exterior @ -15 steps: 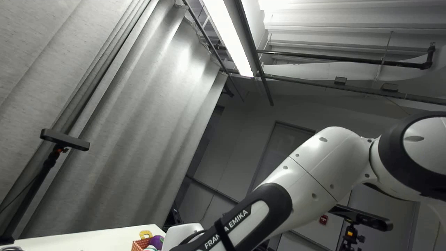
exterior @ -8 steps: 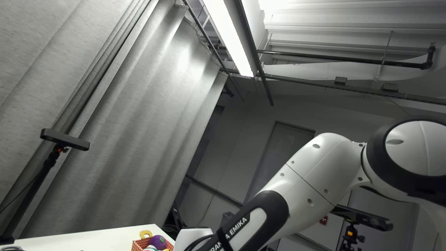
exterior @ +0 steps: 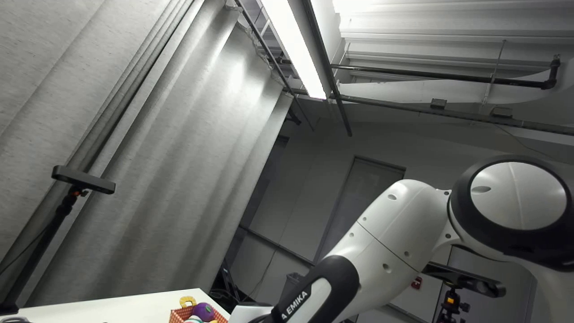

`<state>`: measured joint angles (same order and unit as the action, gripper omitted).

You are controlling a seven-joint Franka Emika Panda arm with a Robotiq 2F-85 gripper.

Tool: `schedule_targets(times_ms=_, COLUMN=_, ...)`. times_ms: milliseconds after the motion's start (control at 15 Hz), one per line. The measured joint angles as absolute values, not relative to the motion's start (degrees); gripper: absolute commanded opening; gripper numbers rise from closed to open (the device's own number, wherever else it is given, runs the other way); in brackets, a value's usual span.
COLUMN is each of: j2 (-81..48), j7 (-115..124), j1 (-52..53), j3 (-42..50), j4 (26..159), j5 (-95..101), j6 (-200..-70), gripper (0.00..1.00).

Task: Pour the contents in the white bowl into the black pot

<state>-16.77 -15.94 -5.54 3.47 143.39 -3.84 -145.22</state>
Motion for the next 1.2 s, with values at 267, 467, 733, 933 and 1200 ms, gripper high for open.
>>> schedule_targets(times_ms=267, j2=-17.8, j7=-15.33, j1=-5.54, j3=2.8, j4=143.39, j5=-5.59, j6=-146.18, gripper=1.0)
schedule_targets(times_ms=467, j2=-18.36, j7=-15.29, j1=-5.83, j3=1.94, j4=143.31, j5=-8.54, j6=-146.25, gripper=0.74)
schedule_targets(times_ms=733, j2=-19.31, j7=-15.29, j1=-6.57, j3=1.07, j4=142.88, j5=-11.14, j6=-146.25, gripper=0.42)
schedule_targets(times_ms=933, j2=-20.02, j7=-15.01, j1=-6.9, j3=0.88, j4=142.53, j5=-11.65, j6=-146.25, gripper=0.2)
schedule_targets(times_ms=1200, j2=-20.21, j7=-14.58, j1=-7.08, j3=0.89, j4=142.04, j5=-11.65, j6=-146.22, gripper=0.1)
